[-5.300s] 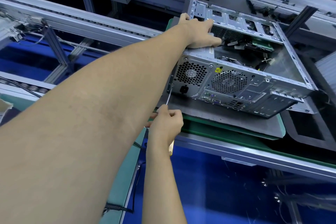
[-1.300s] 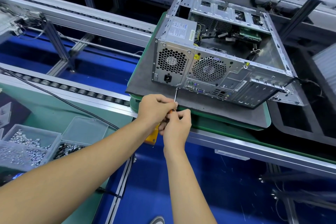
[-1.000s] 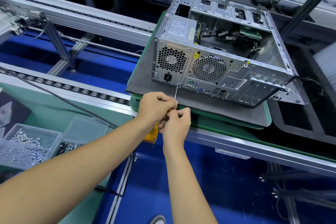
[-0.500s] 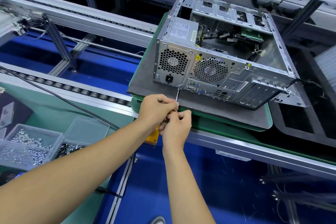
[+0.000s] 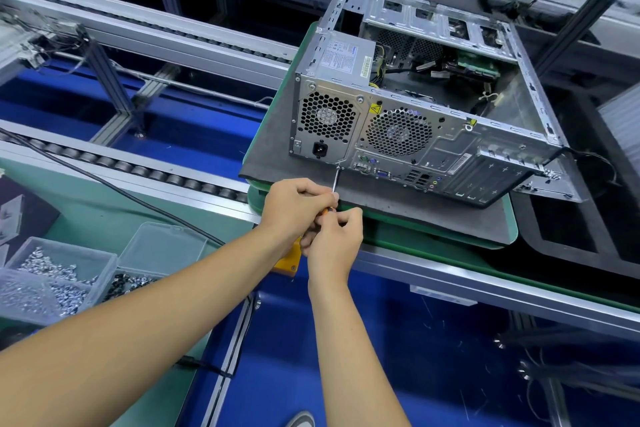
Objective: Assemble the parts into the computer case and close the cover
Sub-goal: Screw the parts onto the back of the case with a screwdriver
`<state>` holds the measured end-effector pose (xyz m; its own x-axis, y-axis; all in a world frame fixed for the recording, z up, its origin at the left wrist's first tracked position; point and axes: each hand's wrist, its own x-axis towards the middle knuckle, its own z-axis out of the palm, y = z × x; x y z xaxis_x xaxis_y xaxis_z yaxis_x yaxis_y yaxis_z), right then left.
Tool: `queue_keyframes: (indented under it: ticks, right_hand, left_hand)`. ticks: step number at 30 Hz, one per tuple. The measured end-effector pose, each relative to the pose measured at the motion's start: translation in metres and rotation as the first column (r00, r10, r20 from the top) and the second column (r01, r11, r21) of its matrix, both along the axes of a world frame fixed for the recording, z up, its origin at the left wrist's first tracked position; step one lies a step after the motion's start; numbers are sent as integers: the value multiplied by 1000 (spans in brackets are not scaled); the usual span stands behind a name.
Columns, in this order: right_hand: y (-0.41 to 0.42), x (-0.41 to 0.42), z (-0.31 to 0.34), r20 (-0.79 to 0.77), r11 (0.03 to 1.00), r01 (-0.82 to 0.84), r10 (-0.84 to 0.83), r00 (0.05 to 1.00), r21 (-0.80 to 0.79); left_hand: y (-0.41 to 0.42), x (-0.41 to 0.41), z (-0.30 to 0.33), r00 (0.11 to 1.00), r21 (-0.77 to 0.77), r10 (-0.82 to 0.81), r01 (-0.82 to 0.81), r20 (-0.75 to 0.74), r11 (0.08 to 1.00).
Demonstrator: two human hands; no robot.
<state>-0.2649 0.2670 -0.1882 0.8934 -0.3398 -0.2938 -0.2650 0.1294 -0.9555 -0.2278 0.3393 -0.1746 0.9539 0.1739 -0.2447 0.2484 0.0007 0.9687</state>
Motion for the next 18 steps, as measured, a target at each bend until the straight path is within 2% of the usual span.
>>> queue_keyframes:
  ticks: [18]
  right_hand:
    - [-1, 2, -5, -1, 1000, 4, -4, 1000, -25]
  left_hand:
    - [0, -1, -2, 1000, 1, 3, -3, 2, 1000]
